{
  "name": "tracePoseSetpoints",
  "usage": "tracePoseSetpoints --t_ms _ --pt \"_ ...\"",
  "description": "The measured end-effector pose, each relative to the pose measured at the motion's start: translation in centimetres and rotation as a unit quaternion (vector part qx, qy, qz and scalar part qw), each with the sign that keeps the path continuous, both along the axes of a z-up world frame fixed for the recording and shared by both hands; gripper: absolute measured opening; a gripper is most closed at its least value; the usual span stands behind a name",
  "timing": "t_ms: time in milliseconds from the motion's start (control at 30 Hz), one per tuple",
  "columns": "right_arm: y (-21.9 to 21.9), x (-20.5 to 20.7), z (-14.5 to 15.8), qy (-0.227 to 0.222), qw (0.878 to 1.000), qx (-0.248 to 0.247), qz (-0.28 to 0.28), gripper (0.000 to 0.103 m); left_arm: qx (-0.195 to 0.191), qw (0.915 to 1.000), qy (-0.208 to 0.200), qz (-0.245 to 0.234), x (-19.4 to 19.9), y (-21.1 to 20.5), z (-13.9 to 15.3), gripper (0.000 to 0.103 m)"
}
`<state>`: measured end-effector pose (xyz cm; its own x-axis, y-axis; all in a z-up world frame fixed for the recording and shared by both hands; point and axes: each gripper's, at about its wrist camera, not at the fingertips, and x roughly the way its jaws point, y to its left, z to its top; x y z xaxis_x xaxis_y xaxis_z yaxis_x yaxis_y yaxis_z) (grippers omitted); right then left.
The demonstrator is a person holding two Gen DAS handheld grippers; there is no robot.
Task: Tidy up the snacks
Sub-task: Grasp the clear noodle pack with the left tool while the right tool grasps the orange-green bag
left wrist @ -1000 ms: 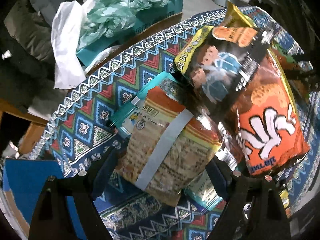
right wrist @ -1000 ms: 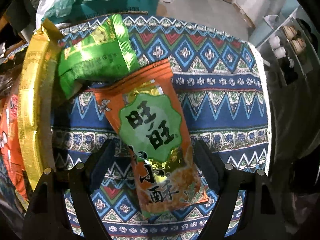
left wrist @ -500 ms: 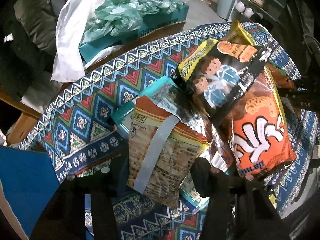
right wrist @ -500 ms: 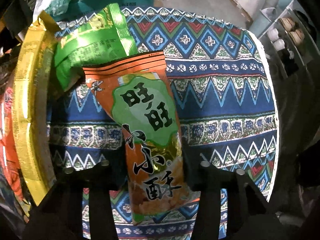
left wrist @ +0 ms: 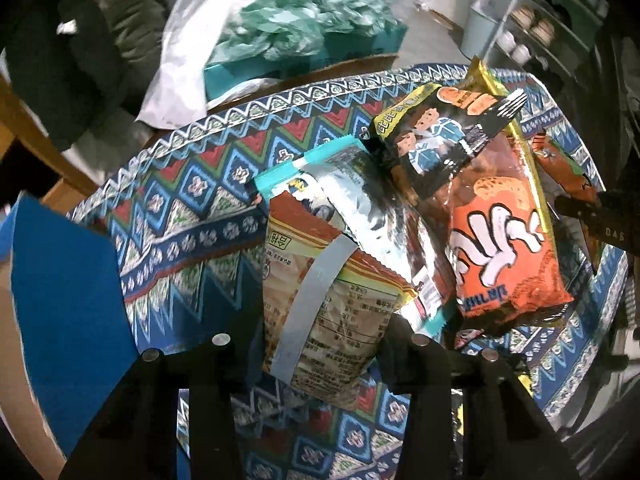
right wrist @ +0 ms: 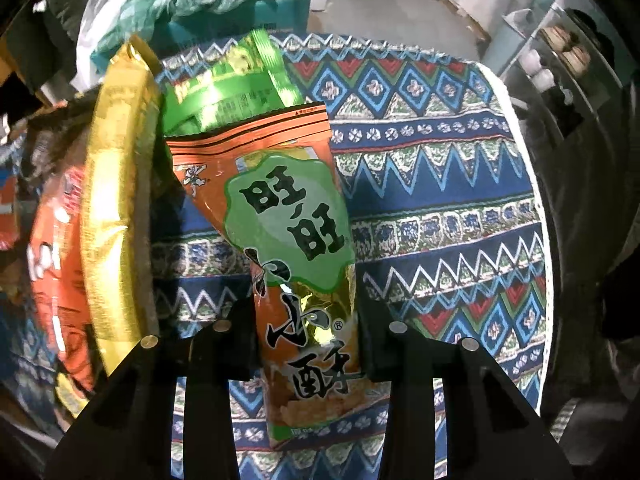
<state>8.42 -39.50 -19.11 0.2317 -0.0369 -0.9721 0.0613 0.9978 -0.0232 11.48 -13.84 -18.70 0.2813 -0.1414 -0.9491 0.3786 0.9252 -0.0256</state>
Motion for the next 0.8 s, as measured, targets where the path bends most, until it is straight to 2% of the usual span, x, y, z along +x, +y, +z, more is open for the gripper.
tracePoseSetpoints --t_ms 500,600,800 --pt "2.4 -1.1 5.4 -0.048 0.998 0.028 0.007 0.036 -0.041 0.9965 -0.035 0.064 -2.7 2.1 6.0 0.046" --pt "3.2 -1.2 6.7 -0.06 0.998 0.032 0.017 0.036 -0.038 0.9954 -0.053 0.07 -3.2 2.5 7.4 0.046" --pt "5.0 -1.2 8.8 -0.082 0.995 0.048 0.036 0.036 -0.039 0.9939 -0.066 0.08 -3.7 3.7 9.2 0.046"
